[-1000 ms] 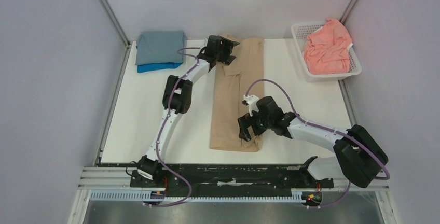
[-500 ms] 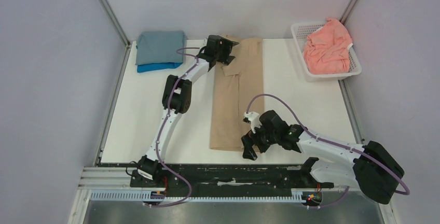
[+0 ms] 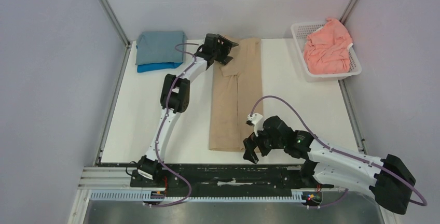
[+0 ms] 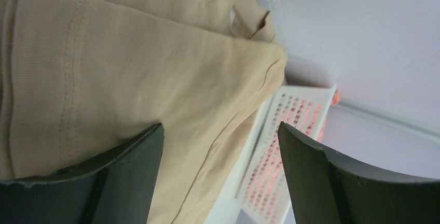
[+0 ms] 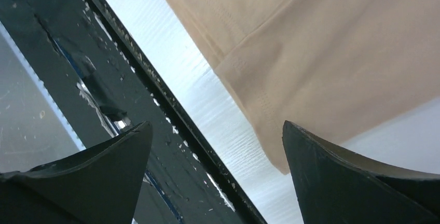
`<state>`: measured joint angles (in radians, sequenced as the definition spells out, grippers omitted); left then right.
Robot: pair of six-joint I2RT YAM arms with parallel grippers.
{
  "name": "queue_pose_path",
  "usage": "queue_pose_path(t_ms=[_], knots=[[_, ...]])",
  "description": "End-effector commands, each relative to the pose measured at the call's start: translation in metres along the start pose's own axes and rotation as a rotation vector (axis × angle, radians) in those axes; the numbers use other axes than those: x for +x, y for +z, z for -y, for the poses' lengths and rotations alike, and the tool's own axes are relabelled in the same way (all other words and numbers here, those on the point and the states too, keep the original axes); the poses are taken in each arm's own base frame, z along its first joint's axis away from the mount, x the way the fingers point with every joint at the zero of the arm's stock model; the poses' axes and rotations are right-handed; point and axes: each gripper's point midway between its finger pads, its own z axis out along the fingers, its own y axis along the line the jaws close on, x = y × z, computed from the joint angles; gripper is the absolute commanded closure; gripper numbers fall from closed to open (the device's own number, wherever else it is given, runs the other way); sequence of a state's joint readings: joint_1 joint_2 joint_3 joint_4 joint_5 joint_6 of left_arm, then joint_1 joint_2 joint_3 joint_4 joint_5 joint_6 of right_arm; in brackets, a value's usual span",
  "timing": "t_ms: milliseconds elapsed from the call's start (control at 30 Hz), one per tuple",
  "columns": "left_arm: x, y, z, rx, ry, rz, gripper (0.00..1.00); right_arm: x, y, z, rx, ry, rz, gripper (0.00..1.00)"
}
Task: Fold and stack the t-shirts
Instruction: Rotate the tshirt 90 degrees, then grab the bottom of the folded rectangular tshirt with both arms
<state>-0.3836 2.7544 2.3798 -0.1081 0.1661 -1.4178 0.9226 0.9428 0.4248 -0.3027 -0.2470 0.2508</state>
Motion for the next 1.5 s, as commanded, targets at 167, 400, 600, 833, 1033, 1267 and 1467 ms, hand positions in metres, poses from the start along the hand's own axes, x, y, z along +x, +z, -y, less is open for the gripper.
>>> queue_pose_path(t_ms=[167,400,600,833,1033,1267,1467], knots=[[0.038,-0.12,0.101,0.176,0.5,-0.245,0.13,-0.066,-0.026,0.03,0.233,0.052,0.304,0.02],[0.073,-0.248,0.059,-0.017,0.723,-0.154,0.13,-0.06,-0.035,0.06,0.397,0.227,0.389,0.02],[0.114,-0.34,-0.062,-0.22,0.787,-0.071,0.12,-0.02,-0.03,0.078,0.485,0.299,0.291,0.02],[0.162,-0.4,-0.178,-0.374,0.759,-0.215,0.12,0.009,-0.016,0.077,0.451,0.361,0.23,0.1],[0.179,-0.416,-0.208,-0.395,0.755,-0.256,0.23,0.022,-0.006,0.071,0.402,0.389,0.195,0.25],[0.198,-0.421,-0.249,-0.445,0.721,-0.369,0.36,0.038,0.001,0.061,0.339,0.41,0.14,0.41],[0.206,-0.412,-0.274,-0.465,0.687,-0.397,0.51,0.042,0.002,0.062,0.343,0.44,0.144,0.49]])
